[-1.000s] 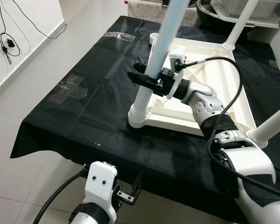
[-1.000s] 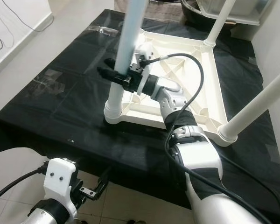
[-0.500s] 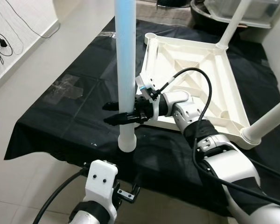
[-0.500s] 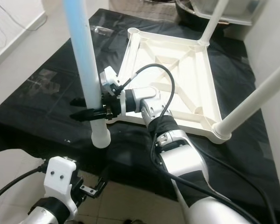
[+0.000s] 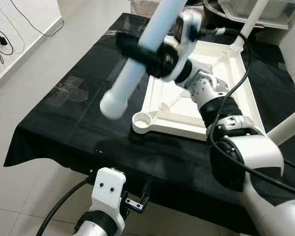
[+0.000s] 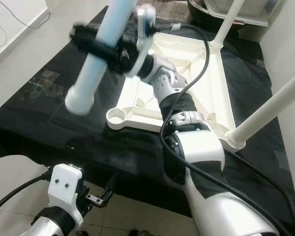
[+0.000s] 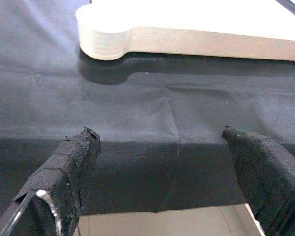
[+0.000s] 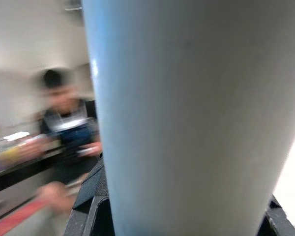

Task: Building children table

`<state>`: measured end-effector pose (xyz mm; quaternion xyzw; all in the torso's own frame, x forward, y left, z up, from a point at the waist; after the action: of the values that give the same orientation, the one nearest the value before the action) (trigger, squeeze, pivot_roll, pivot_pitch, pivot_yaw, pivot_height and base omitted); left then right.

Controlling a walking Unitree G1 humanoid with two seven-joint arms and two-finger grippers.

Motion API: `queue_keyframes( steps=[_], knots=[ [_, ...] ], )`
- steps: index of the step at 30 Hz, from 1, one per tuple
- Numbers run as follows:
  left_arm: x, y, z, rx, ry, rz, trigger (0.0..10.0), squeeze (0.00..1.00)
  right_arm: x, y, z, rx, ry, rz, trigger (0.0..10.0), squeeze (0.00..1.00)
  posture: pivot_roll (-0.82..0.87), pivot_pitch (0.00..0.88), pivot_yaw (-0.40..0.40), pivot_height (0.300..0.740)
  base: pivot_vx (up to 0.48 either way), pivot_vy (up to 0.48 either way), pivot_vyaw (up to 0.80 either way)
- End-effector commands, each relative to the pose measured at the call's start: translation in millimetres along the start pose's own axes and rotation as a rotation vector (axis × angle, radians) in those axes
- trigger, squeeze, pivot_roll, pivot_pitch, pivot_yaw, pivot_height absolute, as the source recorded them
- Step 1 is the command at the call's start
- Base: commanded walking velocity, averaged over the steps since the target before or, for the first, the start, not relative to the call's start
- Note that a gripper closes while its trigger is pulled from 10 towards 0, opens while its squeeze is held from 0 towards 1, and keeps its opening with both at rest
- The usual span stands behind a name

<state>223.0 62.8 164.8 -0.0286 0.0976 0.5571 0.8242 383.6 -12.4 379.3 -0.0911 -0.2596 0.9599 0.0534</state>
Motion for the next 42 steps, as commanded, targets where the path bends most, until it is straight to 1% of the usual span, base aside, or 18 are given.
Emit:
queue_keyframes(
  steps=[1, 2, 3, 4, 6, 7, 8, 10, 11, 13, 14, 18, 21, 25, 29, 33, 40, 42],
  knots=[
    [-0.1, 0.0, -9.3, 0.038, 0.008, 0.003, 10.0, 0.0, -14.4, 4.6, 3.1, 0.008, 0.064, -0.115, 10.0, 0.0, 0.25, 0.203, -0.143, 0.74, 0.0, 0.0, 0.0],
    [-0.1, -0.1, -9.4, 0.039, 0.006, 0.003, 10.0, 0.0, -20.8, 11.5, -5.8, 0.08, 0.129, -0.166, 10.0, 0.0, 0.26, 0.205, -0.144, 0.74, 0.0, 0.0, 0.0],
    [-0.1, -0.1, -9.4, 0.039, 0.006, 0.003, 10.0, 0.0, -20.8, 11.5, -5.8, 0.08, 0.129, -0.166, 10.0, 0.0, 0.26, 0.205, -0.144, 0.74, 0.0, 0.0, 0.0],
    [0.0, 0.1, -9.3, 0.039, 0.005, 0.003, 10.0, 0.0, -23.3, 19.2, -20.8, 0.182, 0.195, -0.185, 10.0, 0.0, 0.26, 0.206, -0.141, 0.74, 0.0, 0.0, 0.0],
    [-0.1, 0.4, -9.2, 0.04, 0.003, 0.003, 10.0, 0.0, -24.7, 29.3, -40.8, 0.314, 0.267, -0.191, 10.0, 0.0, 0.26, 0.206, -0.141, 0.74, 0.0, 0.0, 0.0],
    [-0.1, 0.4, -9.2, 0.04, 0.003, 0.003, 10.0, 0.0, -24.7, 29.3, -40.8, 0.314, 0.267, -0.191, 10.0, 0.0, 0.26, 0.206, -0.141, 0.74, 0.0, 0.0, 0.0],
    [-0.2, 0.6, -9.2, 0.041, 0.003, 0.002, 10.0, 0.0, -24.1, 33.8, -48.1, 0.36, 0.286, -0.184, 10.0, 0.0, 0.25, 0.213, -0.138, 0.74, 0.0, 0.0, 0.0],
    [-0.2, 0.7, -9.2, 0.042, 0.004, 0.0, 10.0, 0.0, -23.4, 36.6, -52.3, 0.384, 0.289, -0.175, 10.0, 0.0, 0.25, 0.213, -0.138, 0.74, 0.0, 0.0, 0.0],
    [-0.1, 0.8, -9.6, 0.044, 0.005, 0.0, 10.0, 0.0, -20.0, 39.8, -56.6, 0.406, 0.273, -0.144, 10.0, 0.0, 0.25, 0.213, -0.138, 0.74, 0.0, 0.0, 0.0],
    [-0.1, 0.8, -9.6, 0.044, 0.005, 0.0, 10.0, 0.0, -20.0, 39.8, -56.6, 0.406, 0.273, -0.144, 10.0, 0.0, 0.25, 0.213, -0.138, 0.74, 0.0, 0.0, 0.0],
    [-0.1, 1.1, -9.7, 0.045, 0.005, 0.0, 10.0, 0.0, -16.6, 41.7, -58.6, 0.415, 0.263, -0.112, 10.0, 0.0, 0.26, 0.217, -0.137, 0.74, 0.0, 0.0, 0.0],
    [0.0, 1.2, -9.9, 0.046, 0.005, 0.0, 10.0, 0.0, -14.4, 43.5, -59.9, 0.419, 0.253, -0.093, 10.0, 0.0, 0.26, 0.217, -0.136, 0.74, 0.0, 0.0, 0.0],
    [0.0, 1.5, -10.4, 0.048, 0.005, -0.001, 10.0, 0.0, -10.4, 50.4, -69.1, 0.463, 0.252, -0.056, 10.0, 0.0, 0.25, 0.22, -0.134, 0.74, 0.0, 0.0, 0.0],
    [-0.2, 1.5, -10.5, 0.048, 0.005, -0.002, 10.0, 0.0, -9.9, 53.0, -73.0, 0.485, 0.272, -0.05, 10.0, 0.0, 0.25, 0.221, -0.135, 0.74, 0.0, 0.0, 0.0],
    [-0.3, 1.3, -10.4, 0.047, 0.005, -0.002, 10.0, 0.0, -3.1, 55.8, -82.3, 0.509, 0.263, -0.002, 10.0, 0.0, 0.25, 0.222, -0.135, 0.74, 0.0, 0.0, 0.0],
    [-0.3, 1.2, -10.5, 0.046, 0.006, -0.001, 10.0, 0.0, -2.2, 57.0, -86.2, 0.523, 0.266, 0.002, 10.0, 0.0, 0.25, 0.222, -0.136, 0.74, 0.0, 0.0, 0.0],
    [-1.3, 1.2, -10.0, 0.044, 0.007, -0.002, 10.0, 0.0, -10.2, 57.6, -93.5, 0.546, 0.264, -0.087, 10.0, 0.0, 0.25, 0.224, -0.139, 0.74, 0.0, 0.0, 0.0],
    [-1.4, 1.1, -10.0, 0.044, 0.006, -0.002, 10.0, 0.0, -10.7, 57.5, -93.9, 0.546, 0.261, -0.093, 10.0, 0.0, 0.25, 0.224, -0.139, 0.74, 0.0, 0.0, 0.0]
  ],
)
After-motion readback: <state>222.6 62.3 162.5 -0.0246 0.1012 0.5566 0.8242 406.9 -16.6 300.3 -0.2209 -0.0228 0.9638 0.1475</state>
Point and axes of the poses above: a point about 5 cm out from each wrist's last joint towards the gripper, its own y axis pointing back from the gripper into the wrist, its own z axis along the axis of the wrist's last joint, x = y × z, the point moved 6 cm from there along -y, pointing out of the wrist towards the gripper, and after that the axes turned 7 degrees about y, right-handed, at the moved point
